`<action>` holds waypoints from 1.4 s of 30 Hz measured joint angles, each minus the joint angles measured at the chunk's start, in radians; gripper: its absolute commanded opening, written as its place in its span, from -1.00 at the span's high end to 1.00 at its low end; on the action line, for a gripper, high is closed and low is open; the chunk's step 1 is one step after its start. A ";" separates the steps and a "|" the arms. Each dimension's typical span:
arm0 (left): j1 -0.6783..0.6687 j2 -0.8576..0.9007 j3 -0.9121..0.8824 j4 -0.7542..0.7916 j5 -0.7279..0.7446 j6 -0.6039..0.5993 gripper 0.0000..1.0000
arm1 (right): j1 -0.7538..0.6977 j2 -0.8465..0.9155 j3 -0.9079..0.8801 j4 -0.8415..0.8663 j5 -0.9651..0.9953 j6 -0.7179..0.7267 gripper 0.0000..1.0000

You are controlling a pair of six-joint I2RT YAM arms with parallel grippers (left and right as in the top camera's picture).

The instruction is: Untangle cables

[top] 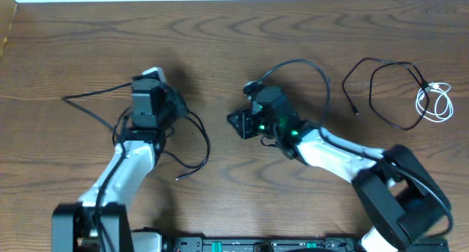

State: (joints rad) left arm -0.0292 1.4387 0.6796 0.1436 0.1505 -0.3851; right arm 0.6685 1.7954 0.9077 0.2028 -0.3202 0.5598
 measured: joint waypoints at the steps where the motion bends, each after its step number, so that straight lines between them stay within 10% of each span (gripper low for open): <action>1: 0.014 -0.018 0.000 -0.011 -0.001 0.000 0.78 | 0.005 0.017 0.019 -0.011 -0.019 -0.005 0.11; 8: 0.088 -0.052 0.000 -0.069 -0.050 0.000 0.57 | 0.052 0.088 0.097 0.009 -0.082 -0.050 -0.36; 16: 0.093 -0.052 0.000 -0.069 -0.062 -0.003 0.46 | 0.150 0.116 0.098 0.024 0.004 -0.152 -0.43; 42: 0.093 -0.052 0.000 -0.068 -0.071 -0.003 0.36 | 0.243 0.217 0.098 0.083 0.267 -0.233 0.36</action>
State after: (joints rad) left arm 0.0643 1.3865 0.6800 0.0757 0.0792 -0.3882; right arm 0.9115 2.0129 1.0061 0.2859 -0.0528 0.3264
